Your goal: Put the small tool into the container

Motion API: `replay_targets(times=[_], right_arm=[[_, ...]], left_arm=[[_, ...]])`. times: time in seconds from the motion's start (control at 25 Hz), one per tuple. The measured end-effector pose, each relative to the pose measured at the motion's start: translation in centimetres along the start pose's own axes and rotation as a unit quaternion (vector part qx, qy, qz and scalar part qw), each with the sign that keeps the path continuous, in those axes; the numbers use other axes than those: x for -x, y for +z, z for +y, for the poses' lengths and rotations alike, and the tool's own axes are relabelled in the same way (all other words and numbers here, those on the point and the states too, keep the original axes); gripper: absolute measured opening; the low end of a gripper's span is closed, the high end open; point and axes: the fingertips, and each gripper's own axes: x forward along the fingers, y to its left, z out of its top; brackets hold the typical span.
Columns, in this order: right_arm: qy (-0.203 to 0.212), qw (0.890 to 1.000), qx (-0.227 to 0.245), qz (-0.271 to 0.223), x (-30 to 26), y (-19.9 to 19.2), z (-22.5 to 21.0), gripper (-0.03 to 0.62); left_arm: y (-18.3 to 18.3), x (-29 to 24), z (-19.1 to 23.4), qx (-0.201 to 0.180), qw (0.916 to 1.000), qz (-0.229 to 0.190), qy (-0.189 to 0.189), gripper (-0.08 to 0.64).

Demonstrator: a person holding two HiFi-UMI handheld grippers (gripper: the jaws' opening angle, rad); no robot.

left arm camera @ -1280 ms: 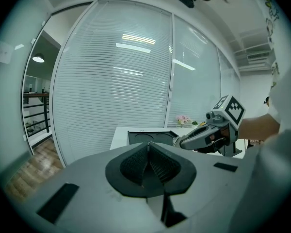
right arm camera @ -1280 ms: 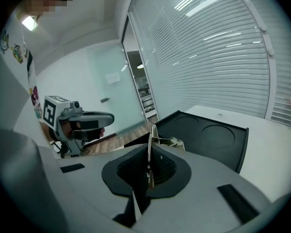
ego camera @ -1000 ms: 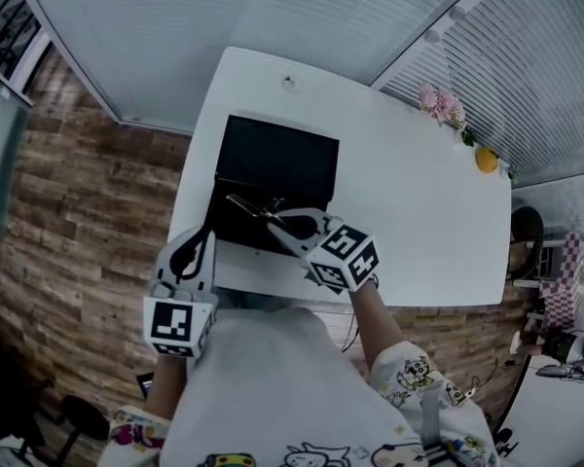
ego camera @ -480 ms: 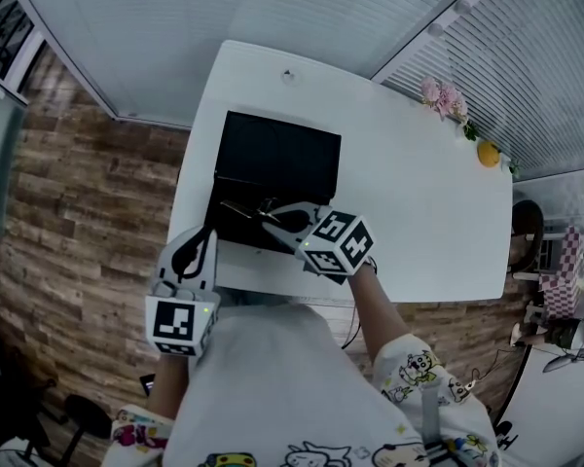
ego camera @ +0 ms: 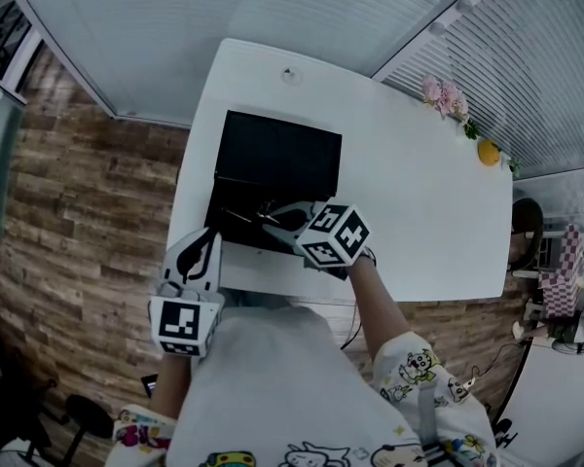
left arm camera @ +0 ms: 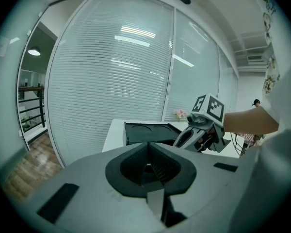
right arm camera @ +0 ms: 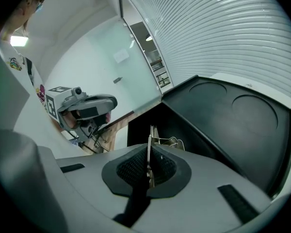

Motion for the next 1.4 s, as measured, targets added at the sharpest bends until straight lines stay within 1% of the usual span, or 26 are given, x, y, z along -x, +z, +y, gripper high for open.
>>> replay_targets(times=[0.24, 0.4, 0.52, 0.8, 1.0, 1.08, 1.16, 1.2, 1.28, 1.4], right_arm=[[0.02, 1.0, -0.004, 0.015, -0.6, -0.4, 0.0, 0.002], [0.02, 0.999, 0.001, 0.028, -1.5, -0.7, 0.0, 0.002], [0.025, 0.999, -0.005, 0.029, -1.7, -0.6, 0.0, 0.003], [0.019, 0.999, -0.002, 0.033, -2.0, -0.6, -0.2, 0.003], [-0.003, 0.999, 0.018, 0.037, -2.1, -0.8, -0.5, 0.006], [-0.011, 0.999, 0.025, 0.038, -2.2, -0.8, -0.5, 0.024], [-0.014, 0.999, 0.029, 0.037, -2.3, -0.8, -0.5, 0.071], [-0.017, 0.999, 0.032, 0.037, -2.3, -0.8, -0.5, 0.084], [-0.026, 0.998, 0.037, 0.034, -2.3, -0.8, -0.7, 0.087], [-0.039, 0.998, 0.041, 0.028, -2.0, -0.7, -1.0, 0.109]], left_arm=[[-0.4, 0.1, -0.3, 0.0, 1.0, 0.004, -0.004, 0.011], [-0.4, 0.3, -0.1, -0.001, 1.0, 0.003, -0.003, 0.011], [-0.4, 0.5, 0.1, -0.001, 1.0, 0.003, -0.001, 0.011], [-0.9, 1.0, 0.3, 0.005, 1.0, 0.002, 0.002, 0.011], [-1.1, 1.1, 0.5, 0.008, 1.0, 0.0, 0.004, 0.011], [-1.2, 1.2, 0.7, 0.009, 0.9999, -0.001, 0.005, 0.011], [-1.2, 1.2, 0.8, 0.01, 0.9999, -0.002, 0.005, 0.011], [-1.2, 1.2, 0.8, 0.01, 0.9999, -0.002, 0.006, 0.011], [-1.3, 1.3, 0.8, 0.011, 0.9999, -0.002, 0.005, 0.011], [-1.4, 1.3, 0.7, 0.012, 0.9999, -0.002, 0.004, 0.011]])
